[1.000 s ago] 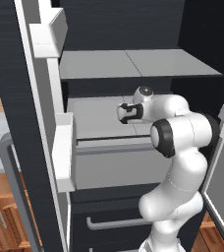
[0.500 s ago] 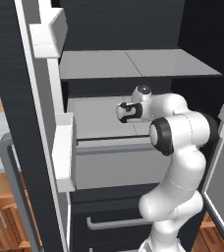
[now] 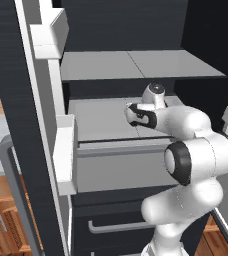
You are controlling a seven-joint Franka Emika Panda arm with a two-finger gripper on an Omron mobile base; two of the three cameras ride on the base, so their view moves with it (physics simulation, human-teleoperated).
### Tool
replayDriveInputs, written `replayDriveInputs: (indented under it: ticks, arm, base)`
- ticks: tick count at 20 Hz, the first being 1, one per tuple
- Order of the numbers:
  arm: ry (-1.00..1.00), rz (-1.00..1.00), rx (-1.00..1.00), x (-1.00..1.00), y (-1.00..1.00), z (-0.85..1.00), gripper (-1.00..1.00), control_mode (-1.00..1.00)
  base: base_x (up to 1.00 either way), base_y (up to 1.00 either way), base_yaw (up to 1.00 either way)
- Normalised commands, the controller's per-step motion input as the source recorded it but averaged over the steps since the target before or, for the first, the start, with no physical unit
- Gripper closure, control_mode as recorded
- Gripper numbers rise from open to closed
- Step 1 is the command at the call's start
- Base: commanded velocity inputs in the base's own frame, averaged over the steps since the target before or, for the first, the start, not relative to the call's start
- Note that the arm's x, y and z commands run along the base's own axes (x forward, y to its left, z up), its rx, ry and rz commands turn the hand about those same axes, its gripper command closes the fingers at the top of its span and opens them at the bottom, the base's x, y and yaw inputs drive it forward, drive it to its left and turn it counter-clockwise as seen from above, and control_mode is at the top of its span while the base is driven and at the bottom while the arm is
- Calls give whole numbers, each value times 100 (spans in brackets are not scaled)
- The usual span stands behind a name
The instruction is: Retrieve the tangerine and peach from the fridge and place them into the bowl on the dining table.
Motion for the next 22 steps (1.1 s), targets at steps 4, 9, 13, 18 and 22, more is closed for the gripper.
replayDriveInputs:
  ticks: [4,9,13,18,22]
  arm:
    - [-7,0,0,-100,-8,51,100,-100]
    - [-2,1,0,-100,-5,82,100,-100]
    - [0,1,0,-100,-1,100,100,-100]
    - [1,4,0,-100,0,57,100,-100]
    - [3,13,0,-100,0,0,100,-100]
  base:
    - [0,0,0]
    - [0,0,0]
    - [0,0,0]
    - [0,0,0]
    - [0,0,0]
